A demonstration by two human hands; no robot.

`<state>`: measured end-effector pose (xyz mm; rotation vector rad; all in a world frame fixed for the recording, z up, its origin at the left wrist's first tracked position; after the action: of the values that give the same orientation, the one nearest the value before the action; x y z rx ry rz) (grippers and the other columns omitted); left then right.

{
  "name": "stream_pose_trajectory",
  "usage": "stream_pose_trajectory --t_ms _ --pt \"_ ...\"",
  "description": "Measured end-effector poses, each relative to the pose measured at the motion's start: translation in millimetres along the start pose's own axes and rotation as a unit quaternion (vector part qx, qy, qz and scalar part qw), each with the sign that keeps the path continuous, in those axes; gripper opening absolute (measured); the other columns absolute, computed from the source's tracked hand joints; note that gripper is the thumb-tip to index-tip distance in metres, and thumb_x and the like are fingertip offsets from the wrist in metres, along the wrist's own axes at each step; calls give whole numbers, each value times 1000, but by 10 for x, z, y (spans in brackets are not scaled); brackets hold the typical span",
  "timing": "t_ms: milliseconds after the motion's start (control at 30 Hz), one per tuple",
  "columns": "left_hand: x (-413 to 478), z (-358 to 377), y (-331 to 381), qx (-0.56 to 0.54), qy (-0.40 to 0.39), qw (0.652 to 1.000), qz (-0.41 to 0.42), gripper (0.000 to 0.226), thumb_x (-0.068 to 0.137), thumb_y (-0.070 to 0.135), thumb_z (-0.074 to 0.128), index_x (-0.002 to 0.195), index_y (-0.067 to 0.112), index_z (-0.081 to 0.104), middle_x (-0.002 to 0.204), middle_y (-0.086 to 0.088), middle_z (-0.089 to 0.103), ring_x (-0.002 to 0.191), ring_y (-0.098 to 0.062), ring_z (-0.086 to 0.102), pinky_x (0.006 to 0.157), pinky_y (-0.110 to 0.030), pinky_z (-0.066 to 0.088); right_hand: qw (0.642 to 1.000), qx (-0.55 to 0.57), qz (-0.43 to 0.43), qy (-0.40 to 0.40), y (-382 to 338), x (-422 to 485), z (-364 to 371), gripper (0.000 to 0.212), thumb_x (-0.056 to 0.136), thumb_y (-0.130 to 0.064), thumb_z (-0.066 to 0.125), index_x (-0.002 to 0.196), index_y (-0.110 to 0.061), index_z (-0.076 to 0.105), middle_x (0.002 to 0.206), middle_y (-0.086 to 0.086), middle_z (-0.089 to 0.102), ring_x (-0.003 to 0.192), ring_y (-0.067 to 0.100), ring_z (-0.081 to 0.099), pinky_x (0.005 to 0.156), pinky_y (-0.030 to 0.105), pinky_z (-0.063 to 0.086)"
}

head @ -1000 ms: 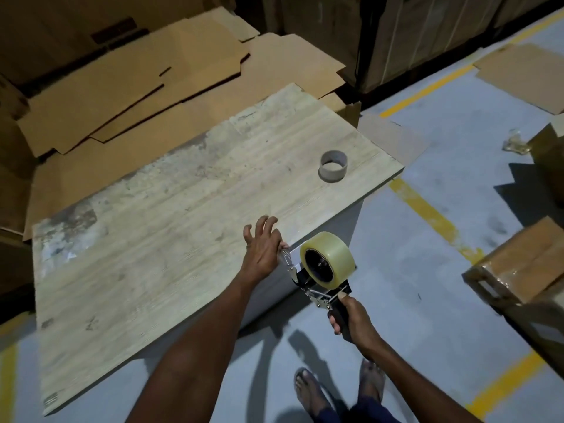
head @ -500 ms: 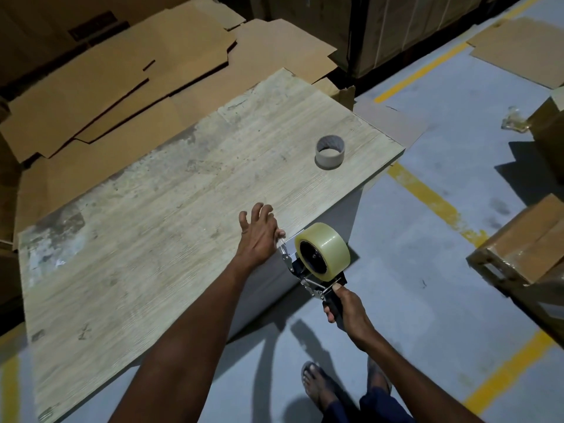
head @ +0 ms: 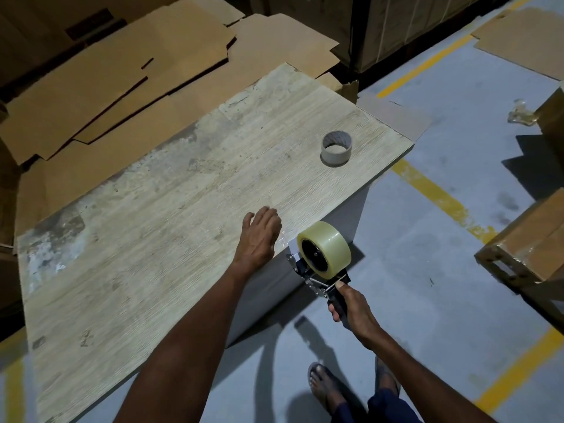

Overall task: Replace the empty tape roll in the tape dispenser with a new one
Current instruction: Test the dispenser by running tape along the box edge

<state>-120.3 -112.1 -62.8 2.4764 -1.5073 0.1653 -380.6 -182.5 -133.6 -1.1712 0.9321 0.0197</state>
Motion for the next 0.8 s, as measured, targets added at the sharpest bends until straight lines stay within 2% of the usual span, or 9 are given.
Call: stream_pose_trajectory --t_ms 67,167,233,300,433,533,633,700,800 --pt "-121 -6 -74 -3 5 1000 25 28 109 20 49 133 11 61 151 -6 55 148 -26 42 119 -46 29 1000 2 2 -7 0 28 9 46 110 -40 42 81 -8 60 69 11 62 57 21 50 56 29 42" --pt "-315 -4 -145 13 -57 990 126 51 110 28 34 158 11 39 168 -8 30 158 -21 21 128 -47 15 1000 17 5 -15 -3 53 7 46 102 -49 46 83 -9 61 70 12 63 57 21 51 59 33 40" --pt "-375 4 -131 18 -121 973 197 57 111 33 27 163 11 26 171 -8 18 160 -20 10 130 -45 7 999 22 15 -17 3 76 3 46 102 -48 46 84 -10 61 71 14 63 56 22 52 60 34 39" --pt "-378 42 -123 19 -168 957 236 60 111 38 25 164 11 20 172 -7 13 161 -20 4 130 -45 4 999 25 32 -15 20 107 1 45 106 -44 44 85 -7 60 72 16 62 56 23 53 61 35 41" --pt "-350 113 -190 20 -228 942 244 69 110 49 30 165 12 10 174 -4 4 160 -18 -4 130 -46 6 997 38 56 -26 22 97 -16 46 109 -39 42 91 -1 59 75 21 59 59 26 54 62 35 46" --pt "-348 121 -219 8 -234 941 244 78 107 52 40 166 12 7 174 -5 1 160 -18 -5 130 -44 4 997 12 51 -51 6 51 -15 54 113 -37 32 98 4 63 83 24 64 67 29 59 67 35 50" --pt "-375 162 -215 -8 -223 946 234 86 102 48 51 165 11 7 174 -7 1 161 -20 -5 130 -44 4 995 -25 38 -88 1 5 10 66 108 -55 36 106 3 69 86 21 72 74 30 64 73 39 50" --pt "-390 179 -219 -26 -211 953 214 87 99 41 57 165 11 9 174 -6 3 161 -21 -3 130 -44 4 992 -57 26 -106 -15 -16 6 75 94 -75 41 94 -5 70 81 19 71 69 28 60 65 36 45" --pt "-391 183 -220 -59 -194 960 192 85 97 32 60 165 11 13 174 -6 7 161 -20 -1 130 -43 3 989 -84 11 -120 -85 -52 -17 77 86 -85 39 79 -12 64 72 15 62 63 24 52 55 27 37"
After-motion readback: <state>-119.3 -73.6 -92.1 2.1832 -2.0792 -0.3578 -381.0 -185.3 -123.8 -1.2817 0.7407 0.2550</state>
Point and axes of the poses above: each hand's wrist, its own x-axis towards the middle knuckle, its own z-axis out of the palm, y = z × x, the point moved 6 cm from there along x, towards the middle knuckle
